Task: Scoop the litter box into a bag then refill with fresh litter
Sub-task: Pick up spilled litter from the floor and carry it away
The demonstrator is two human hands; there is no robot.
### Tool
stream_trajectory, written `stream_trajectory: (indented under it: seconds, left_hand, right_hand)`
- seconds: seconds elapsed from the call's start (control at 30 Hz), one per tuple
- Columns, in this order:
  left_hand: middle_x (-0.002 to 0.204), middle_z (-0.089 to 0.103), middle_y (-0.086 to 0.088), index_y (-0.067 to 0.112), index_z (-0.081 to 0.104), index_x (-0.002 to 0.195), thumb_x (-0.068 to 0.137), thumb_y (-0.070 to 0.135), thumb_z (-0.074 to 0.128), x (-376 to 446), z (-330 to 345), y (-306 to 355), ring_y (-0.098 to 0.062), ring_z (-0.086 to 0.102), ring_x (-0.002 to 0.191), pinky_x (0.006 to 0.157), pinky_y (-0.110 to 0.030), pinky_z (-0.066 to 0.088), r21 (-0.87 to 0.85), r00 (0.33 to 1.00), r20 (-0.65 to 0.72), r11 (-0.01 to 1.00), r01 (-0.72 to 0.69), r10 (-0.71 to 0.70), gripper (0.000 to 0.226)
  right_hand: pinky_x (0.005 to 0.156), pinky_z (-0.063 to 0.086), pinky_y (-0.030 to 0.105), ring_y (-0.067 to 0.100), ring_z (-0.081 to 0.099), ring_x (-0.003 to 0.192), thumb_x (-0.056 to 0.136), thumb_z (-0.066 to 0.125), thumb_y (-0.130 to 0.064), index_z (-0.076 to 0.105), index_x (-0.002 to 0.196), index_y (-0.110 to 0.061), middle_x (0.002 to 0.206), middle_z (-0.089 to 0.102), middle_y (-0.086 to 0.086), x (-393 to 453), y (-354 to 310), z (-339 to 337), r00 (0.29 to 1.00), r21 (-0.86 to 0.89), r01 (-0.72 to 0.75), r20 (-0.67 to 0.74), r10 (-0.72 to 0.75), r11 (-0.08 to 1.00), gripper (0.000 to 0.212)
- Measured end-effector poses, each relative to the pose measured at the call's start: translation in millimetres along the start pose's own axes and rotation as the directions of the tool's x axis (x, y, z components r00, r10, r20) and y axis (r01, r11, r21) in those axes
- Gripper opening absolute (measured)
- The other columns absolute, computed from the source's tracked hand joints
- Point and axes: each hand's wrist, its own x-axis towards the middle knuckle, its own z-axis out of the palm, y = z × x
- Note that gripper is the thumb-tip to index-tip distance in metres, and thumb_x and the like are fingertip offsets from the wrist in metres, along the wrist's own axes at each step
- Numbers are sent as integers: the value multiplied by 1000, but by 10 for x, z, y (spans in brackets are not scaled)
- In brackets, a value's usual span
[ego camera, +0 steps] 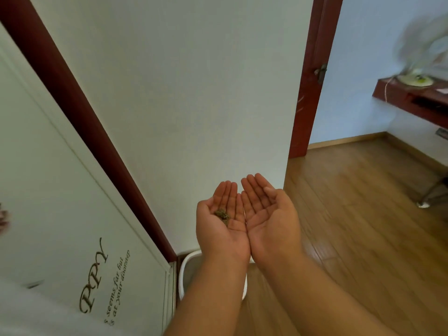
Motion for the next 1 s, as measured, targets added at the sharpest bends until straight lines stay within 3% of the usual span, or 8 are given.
stream_trajectory:
  seconds: [0.27, 0.57, 0.83, 1.0]
  left_hand:
    - [109, 78, -16, -1, 74, 116, 102, 16, 42, -481, 315, -405, -30, 77, 103, 99, -40, 57, 15, 998, 68, 1000, 3, -4, 39]
    - [111, 78, -15, 1, 74, 117, 102, 17, 41, -544, 597, -809, -29, 76, 104, 103, -41, 55, 57, 992, 116, 997, 47, -53, 40]
    - [111, 78, -15, 2, 75, 115, 102, 20, 43, -357, 953, -1075, -30, 77, 102, 100, -41, 57, 186, 941, 191, 951, 246, -281, 39]
    - [109, 78, -16, 2, 74, 117, 102, 20, 42, -275, 1107, -1100, -29, 78, 99, 88, -39, 63, 334, 846, 222, 853, 400, -484, 40]
  right_hand:
    - [99, 53, 36, 23, 73, 108, 106, 40, -16, 67, 125, -4, 118, 75, 13, -301, -618, -26, 997, -35, 62, 39, -60, 997, 35]
    - [106, 50, 39, 25, 72, 110, 103, 43, -14, 68, 123, -4, 116, 75, 13, -267, -1096, -117, 988, -34, 154, 18, -154, 987, 33]
    - [110, 47, 43, 27, 72, 110, 103, 46, -15, 69, 123, -4, 115, 75, 13, -121, -1391, -108, 924, 38, 372, -111, -366, 927, 32]
    - [110, 48, 44, 27, 73, 108, 105, 44, -18, 69, 122, -4, 114, 76, 13, -96, -1423, -51, 824, 65, 542, -240, -514, 838, 33]
